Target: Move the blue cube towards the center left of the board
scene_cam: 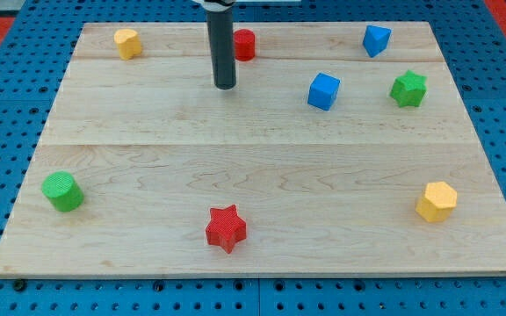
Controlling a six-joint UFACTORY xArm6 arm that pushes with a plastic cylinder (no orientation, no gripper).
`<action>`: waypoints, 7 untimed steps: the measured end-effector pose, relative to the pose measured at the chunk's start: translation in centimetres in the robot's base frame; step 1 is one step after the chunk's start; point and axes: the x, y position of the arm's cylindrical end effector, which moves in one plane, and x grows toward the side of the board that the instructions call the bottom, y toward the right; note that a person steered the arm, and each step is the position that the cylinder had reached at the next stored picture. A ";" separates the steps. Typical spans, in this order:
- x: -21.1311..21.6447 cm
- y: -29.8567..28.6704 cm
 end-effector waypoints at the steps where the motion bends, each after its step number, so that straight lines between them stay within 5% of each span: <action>1: 0.0 4.7; 3: -3.2 10.2; 4: -2.0 17.0; 5: 1.6 18.0; 7: 2.3 -7.9</action>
